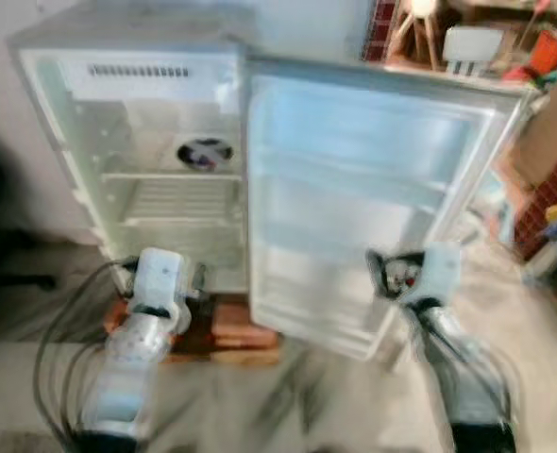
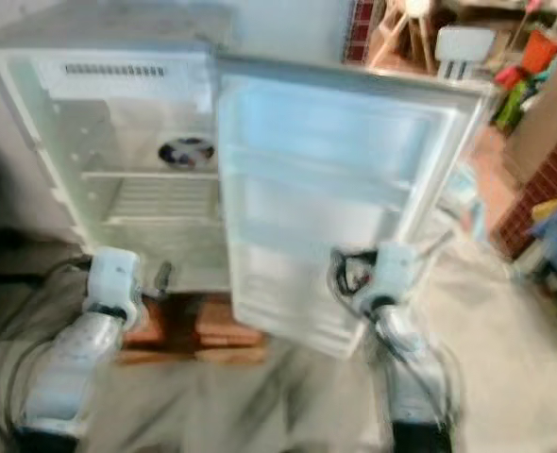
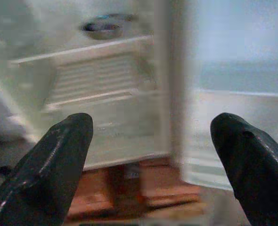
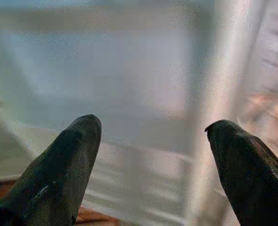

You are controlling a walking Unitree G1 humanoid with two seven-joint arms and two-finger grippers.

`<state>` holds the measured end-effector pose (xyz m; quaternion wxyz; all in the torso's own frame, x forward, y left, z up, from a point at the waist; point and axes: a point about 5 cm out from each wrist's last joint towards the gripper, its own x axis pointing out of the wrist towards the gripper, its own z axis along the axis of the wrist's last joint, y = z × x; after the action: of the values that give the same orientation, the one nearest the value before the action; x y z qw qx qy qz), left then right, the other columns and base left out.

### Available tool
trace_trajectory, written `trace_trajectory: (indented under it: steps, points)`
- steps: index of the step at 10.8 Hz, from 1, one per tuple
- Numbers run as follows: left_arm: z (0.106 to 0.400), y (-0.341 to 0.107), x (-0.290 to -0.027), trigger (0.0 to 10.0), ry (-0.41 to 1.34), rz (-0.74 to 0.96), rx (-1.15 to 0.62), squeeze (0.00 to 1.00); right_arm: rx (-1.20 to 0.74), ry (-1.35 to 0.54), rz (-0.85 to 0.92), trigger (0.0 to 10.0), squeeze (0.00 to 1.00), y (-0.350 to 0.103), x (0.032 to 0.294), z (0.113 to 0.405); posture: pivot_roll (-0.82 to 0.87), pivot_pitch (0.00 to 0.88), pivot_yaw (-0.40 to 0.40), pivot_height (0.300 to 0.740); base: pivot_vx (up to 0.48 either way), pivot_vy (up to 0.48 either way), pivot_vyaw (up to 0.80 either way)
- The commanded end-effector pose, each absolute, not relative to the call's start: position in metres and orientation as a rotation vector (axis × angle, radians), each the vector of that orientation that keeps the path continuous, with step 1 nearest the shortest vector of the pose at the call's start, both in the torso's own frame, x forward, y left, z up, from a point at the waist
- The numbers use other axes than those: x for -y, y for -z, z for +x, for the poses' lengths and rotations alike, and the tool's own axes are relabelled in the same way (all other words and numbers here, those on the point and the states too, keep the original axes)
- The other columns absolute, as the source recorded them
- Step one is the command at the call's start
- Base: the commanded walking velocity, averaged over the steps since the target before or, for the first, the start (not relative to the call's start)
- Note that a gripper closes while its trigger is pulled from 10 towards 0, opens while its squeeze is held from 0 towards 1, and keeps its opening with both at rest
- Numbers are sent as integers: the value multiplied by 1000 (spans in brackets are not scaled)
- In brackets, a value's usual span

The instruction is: Restocking fridge

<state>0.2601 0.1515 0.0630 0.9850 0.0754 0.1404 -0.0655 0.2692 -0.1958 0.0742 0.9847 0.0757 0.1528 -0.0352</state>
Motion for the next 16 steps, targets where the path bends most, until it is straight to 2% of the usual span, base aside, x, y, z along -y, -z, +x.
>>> trace_trajectory:
  steps: [1, 3, 8, 10, 13, 14, 16]
  points:
    - [264, -67, -155, 10000, 115, 163, -278, 0, -312, 75, 148, 10000, 0, -75, 196, 273, 36, 0, -11, 740, 289, -382, 0]
    - [263, -65, -156, 10000, 105, 149, -291, 0, -305, 70, 151, 10000, 0, -77, 193, 276, 38, 0, -10, 740, 334, -338, 0]
    - [264, -64, -158, 10000, 63, 117, -316, 0, -309, 35, 144, 10000, 0, -75, 187, 278, 38, 0, -4, 740, 463, 0, 0]
    - [258, -63, -160, 10000, 25, 105, -353, 0, -315, 16, 140, 10000, 0, -74, 186, 280, 45, 0, -4, 740, 0, 0, 0]
    - [237, -54, -167, 10000, 21, 178, -483, 0, -310, 9, 134, 10000, 0, -74, 189, 284, 56, 0, -4, 740, 0, 0, 0]
    - [225, -48, -172, 10000, -10, 135, -583, 0, -282, -5, 115, 10000, 0, -78, 189, 288, 59, 0, -3, 740, 0, 0, 719]
    - [220, -43, -171, 10000, -15, 114, -628, 0, -272, -13, 125, 10000, 0, -81, 187, 294, 74, 0, -4, 740, 0, 0, 691]
